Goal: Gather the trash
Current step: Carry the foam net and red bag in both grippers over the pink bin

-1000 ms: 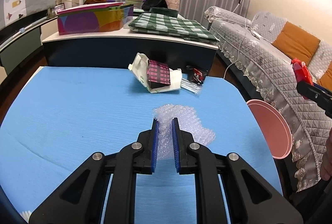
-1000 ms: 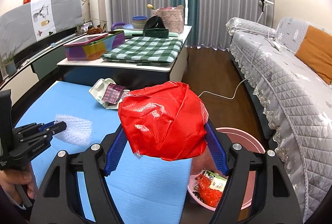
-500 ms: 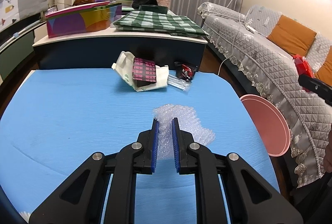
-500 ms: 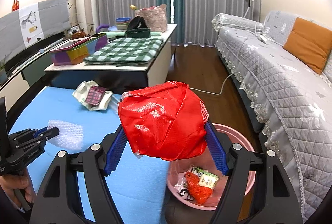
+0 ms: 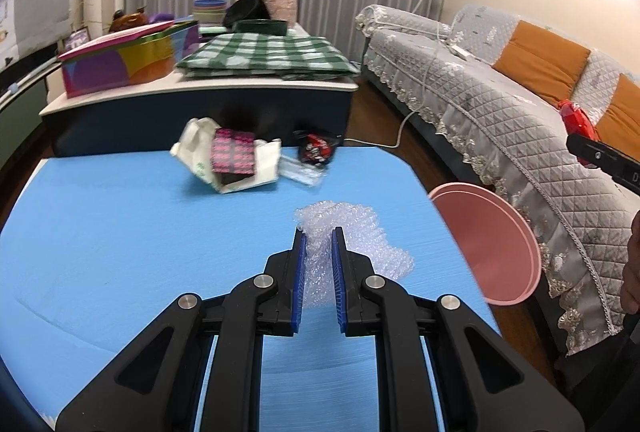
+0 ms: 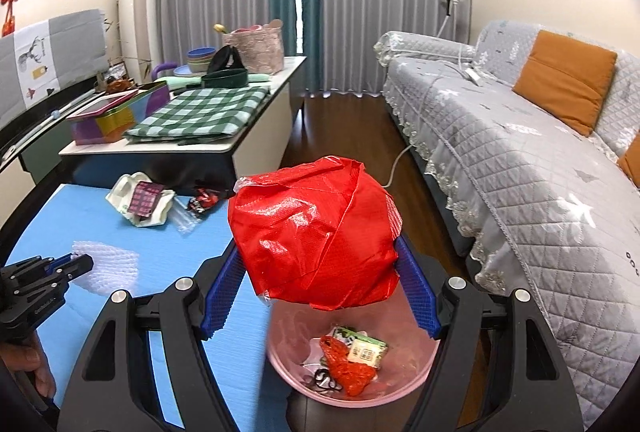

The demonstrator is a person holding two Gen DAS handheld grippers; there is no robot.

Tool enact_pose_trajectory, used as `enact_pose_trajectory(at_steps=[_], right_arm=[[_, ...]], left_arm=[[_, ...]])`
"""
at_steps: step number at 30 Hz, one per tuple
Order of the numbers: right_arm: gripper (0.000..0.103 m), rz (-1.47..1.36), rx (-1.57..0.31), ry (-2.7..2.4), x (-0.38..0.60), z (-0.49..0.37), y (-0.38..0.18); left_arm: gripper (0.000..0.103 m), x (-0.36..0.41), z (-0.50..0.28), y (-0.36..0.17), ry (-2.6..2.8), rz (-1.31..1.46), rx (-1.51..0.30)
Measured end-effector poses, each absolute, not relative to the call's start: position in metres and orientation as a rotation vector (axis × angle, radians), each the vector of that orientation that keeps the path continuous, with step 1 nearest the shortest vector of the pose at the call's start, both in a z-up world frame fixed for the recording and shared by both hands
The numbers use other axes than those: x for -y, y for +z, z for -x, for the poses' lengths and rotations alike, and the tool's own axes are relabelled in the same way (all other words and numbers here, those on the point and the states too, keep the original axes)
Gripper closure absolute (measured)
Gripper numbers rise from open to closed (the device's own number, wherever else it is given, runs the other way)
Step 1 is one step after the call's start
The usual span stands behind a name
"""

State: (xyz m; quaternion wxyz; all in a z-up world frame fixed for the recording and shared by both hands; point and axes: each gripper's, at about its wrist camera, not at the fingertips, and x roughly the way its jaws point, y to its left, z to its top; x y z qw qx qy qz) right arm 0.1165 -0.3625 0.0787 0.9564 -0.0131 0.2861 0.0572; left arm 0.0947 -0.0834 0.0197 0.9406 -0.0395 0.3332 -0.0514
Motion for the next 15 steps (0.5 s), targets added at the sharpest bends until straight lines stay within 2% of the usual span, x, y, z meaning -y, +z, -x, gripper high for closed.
enact_pose_trajectory(at_steps=[15], right_arm=[[0.031,0.039,-0.611,0.007,0.403,-0.128,0.073]], left_arm=[[0.09,0.161,-0.123,0.039,-0.207,0.049,-0.668]])
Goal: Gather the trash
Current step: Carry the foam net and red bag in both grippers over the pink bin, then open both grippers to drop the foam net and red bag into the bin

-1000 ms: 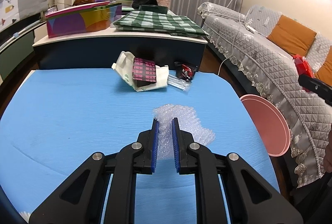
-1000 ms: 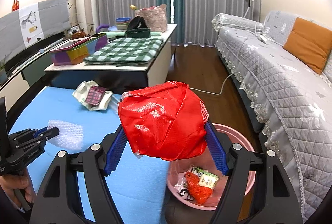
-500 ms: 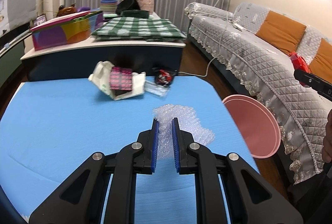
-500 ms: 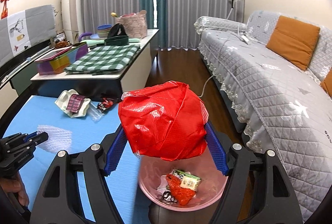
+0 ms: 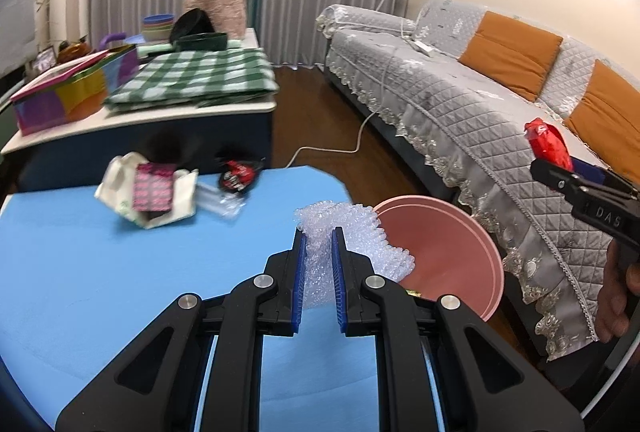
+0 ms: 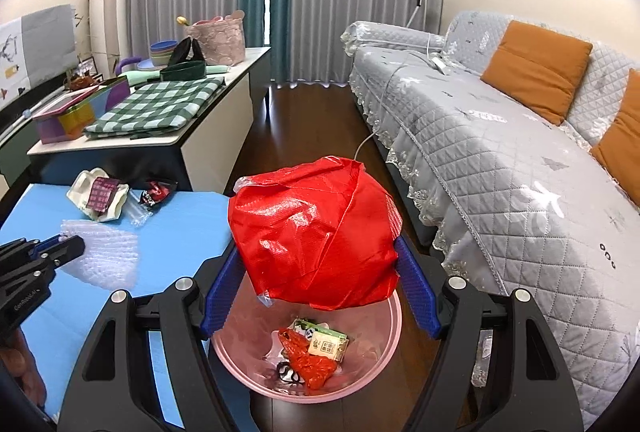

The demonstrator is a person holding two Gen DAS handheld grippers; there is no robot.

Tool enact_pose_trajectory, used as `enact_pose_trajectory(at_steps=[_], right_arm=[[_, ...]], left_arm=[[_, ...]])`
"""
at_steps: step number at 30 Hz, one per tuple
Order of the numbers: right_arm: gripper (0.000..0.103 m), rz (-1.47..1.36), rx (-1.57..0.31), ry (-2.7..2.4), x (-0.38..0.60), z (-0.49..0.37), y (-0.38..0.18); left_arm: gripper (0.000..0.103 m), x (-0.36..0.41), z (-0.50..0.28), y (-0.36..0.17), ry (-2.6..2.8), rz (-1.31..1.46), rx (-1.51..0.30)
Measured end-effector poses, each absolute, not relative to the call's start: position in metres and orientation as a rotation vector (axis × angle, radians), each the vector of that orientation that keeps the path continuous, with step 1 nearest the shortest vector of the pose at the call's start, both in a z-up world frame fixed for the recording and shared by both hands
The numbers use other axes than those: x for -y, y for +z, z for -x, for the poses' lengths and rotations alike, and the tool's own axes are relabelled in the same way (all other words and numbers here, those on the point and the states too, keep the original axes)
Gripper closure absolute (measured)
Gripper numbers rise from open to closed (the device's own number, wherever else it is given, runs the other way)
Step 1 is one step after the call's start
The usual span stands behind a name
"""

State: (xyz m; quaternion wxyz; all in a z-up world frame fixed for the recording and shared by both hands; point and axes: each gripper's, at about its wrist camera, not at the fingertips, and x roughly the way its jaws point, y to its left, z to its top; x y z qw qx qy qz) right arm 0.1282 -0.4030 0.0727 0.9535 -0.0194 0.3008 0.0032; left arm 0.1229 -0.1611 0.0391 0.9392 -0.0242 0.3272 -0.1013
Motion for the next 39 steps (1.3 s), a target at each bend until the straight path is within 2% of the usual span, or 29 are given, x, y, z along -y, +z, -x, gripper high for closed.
enact_pose_trajectory(at_steps=[11,29,30,31,33,39], right_arm=[[0.031,-0.023,-0.619,-0.023,0.426,-0.142,0.067],[0.031,-0.131,-0.661,-0.01,0.447,-0.176,0.045],[0.03,-0.13,-0.664,-0.01,0.446,-0.177,0.044],[0.028,-0.127,-0.666,-0.013,0.446,-0.178,0.043],[0.022,-0.121,-0.671,-0.026,0.446,-0.179,0.042],[0.019,-0.125,-0.667,-0.024,0.443,-0.18,0.043]], left_arm=[[0.09,0.208,-0.159,0.039,-0.257,0.024,-0.68],[0.09,0.253,-0.199,0.011,-0.328,0.009,-0.754],[0.088,0.254,-0.2,0.01,-0.333,0.01,-0.759],[0.079,0.255,-0.201,0.009,-0.339,0.016,-0.764],[0.067,0.254,-0.201,0.008,-0.342,0.028,-0.765],[0.067,0.252,-0.198,0.01,-0.345,0.028,-0.762]])
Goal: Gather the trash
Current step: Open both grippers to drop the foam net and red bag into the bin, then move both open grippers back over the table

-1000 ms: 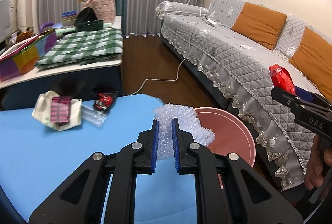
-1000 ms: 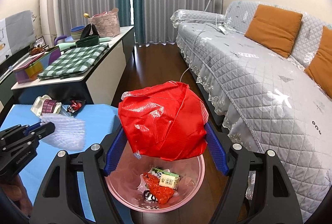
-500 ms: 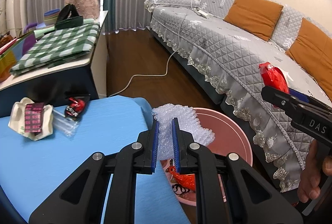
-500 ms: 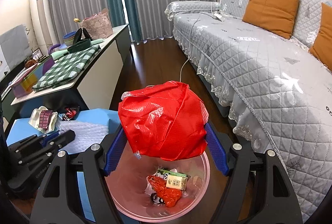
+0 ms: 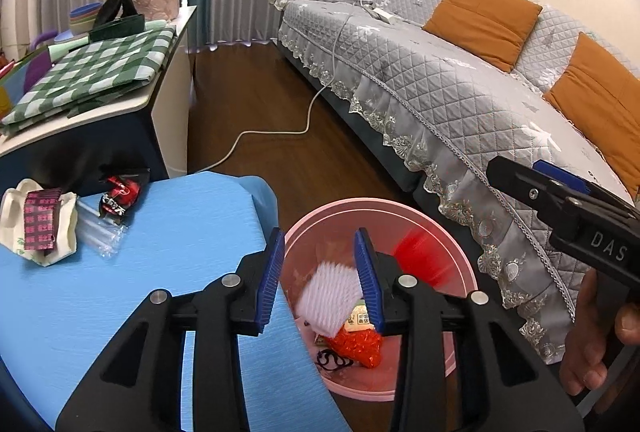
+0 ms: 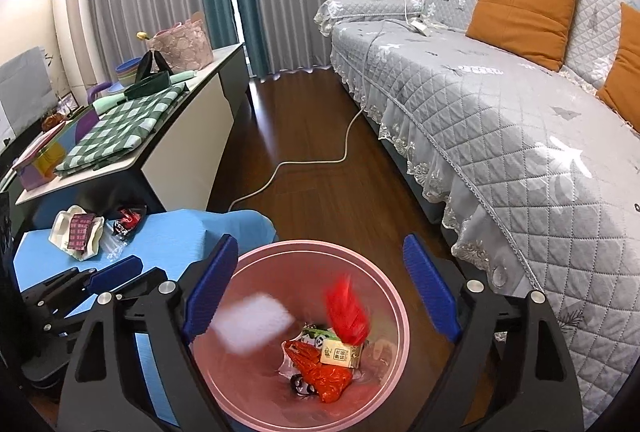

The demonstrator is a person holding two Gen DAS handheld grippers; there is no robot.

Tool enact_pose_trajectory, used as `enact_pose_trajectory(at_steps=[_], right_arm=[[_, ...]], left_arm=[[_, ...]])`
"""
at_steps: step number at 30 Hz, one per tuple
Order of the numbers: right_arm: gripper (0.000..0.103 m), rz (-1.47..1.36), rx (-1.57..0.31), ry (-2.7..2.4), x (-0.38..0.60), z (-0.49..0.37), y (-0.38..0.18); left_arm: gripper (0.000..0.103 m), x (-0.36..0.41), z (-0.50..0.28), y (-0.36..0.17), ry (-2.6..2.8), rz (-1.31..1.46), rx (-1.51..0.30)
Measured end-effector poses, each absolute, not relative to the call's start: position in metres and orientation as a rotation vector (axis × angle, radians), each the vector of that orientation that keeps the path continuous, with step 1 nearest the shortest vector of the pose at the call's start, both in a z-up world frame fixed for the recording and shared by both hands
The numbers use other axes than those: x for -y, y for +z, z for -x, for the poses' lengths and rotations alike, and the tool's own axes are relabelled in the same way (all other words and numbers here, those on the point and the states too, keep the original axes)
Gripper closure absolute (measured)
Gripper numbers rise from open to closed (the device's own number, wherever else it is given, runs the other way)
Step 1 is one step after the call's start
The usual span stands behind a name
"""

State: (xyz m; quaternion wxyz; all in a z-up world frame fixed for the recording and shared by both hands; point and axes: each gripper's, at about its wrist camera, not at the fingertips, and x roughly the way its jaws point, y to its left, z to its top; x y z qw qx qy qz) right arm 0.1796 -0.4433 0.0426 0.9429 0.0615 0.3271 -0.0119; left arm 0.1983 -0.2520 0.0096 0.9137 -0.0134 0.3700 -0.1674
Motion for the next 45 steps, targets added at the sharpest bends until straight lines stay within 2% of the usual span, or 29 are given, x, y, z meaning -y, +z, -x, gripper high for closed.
enact_pose_trajectory(at_steps=[12,23,26,31,34,45], right_arm=[[0.019,-0.1,-0.659,-0.013,0.431,-0.175,0.046],[0.02,-0.06,-0.629,0.036,0.385,-0.165,0.053],[0.024,-0.054,-0.613,0.056,0.369,-0.163,0.056],[0.039,-0.07,-0.602,0.109,0.342,-0.166,0.056],[0.045,-0.101,-0.611,0.145,0.324,-0.173,0.049],[0.046,-0.143,-0.631,0.237,0.27,-0.207,0.023]], left_arm=[[0.067,0.224,-0.177,0.015,-0.321,0.041,-0.762],[0.067,0.153,-0.154,0.007,-0.244,0.098,-0.769],[0.067,0.127,-0.15,0.004,-0.215,0.124,-0.763],[0.067,0.082,-0.147,-0.002,-0.156,0.162,-0.747],[0.067,0.058,-0.147,-0.008,-0.102,0.17,-0.733],[0.067,0.002,-0.164,-0.018,0.001,0.189,-0.65]])
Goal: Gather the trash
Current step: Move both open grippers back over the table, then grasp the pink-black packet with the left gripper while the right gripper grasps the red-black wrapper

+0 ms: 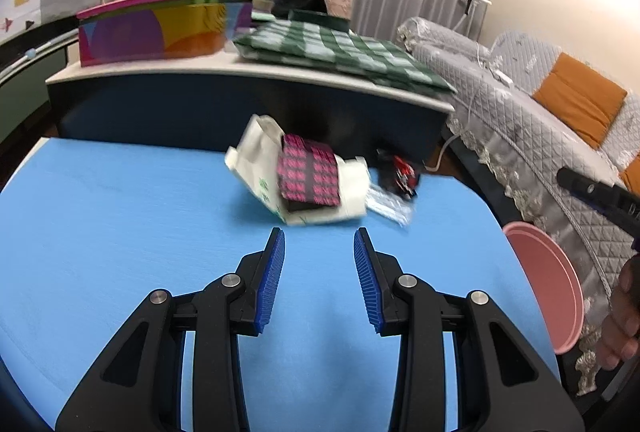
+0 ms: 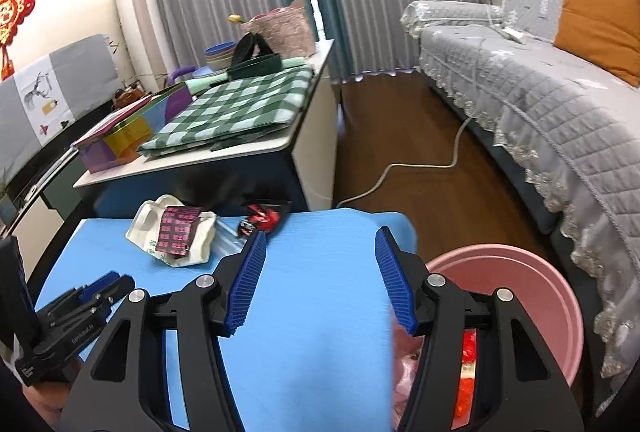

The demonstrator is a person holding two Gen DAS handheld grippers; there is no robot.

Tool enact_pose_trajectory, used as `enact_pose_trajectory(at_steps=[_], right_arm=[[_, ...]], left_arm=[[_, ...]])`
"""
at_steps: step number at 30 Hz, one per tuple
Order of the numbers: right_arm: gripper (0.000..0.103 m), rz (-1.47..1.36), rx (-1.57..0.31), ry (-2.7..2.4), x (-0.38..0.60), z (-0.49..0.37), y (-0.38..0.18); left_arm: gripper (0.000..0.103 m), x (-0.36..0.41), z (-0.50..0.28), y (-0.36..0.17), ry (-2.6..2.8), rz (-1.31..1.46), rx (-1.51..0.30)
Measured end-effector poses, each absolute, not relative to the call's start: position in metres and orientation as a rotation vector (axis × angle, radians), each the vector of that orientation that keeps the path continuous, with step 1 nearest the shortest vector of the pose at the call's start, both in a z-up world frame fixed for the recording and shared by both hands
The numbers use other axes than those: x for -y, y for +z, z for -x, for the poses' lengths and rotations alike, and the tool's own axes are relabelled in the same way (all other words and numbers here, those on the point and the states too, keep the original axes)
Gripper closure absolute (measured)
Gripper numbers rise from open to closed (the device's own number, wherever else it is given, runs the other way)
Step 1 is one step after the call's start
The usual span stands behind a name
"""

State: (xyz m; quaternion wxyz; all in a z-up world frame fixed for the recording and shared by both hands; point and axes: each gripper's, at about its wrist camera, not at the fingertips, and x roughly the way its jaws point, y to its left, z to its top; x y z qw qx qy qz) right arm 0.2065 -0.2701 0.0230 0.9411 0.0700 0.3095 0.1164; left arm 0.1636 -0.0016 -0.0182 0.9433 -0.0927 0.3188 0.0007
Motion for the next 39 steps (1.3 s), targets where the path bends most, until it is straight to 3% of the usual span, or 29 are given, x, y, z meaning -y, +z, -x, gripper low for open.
enact_pose_trajectory(at_steps=[5,15,19,33,36,37,39], right_arm=[[0.046,-0.162,-0.64,0.264,0.249,-0.227,0.015],[0.043,-0.255,-0.717,0.236,0.221,-0.284,-0.006],[0.032,-0.255,-0.761,0.242,0.207,-0.304,-0.021],[0.028,-0.242,-0.89,0.238,0.172,-0.344,-0.063],[0.037,-0.23,-0.888,0.228,0.171,-0.344,-0.062],[0.046,-0.226,-0.888,0.221,0.171,-0.344,-0.062],[0.054,-0.221,-0.892,0.223,0.172,-0.344,-0.062]], left_arm=[[0.065,-0.001,-0.184,-0.014,0.018,0.199,-0.63],[0.05,-0.006,-0.231,-0.021,0.063,0.207,-0.667],[0.037,-0.003,-0.246,-0.029,0.062,0.206,-0.711],[0.039,-0.013,-0.271,-0.047,0.07,0.235,-0.798],[0.052,-0.01,-0.273,-0.05,0.056,0.235,-0.811],[0.052,-0.009,-0.273,-0.051,0.059,0.231,-0.813],[0.053,-0.008,-0.272,-0.05,0.064,0.229,-0.812]])
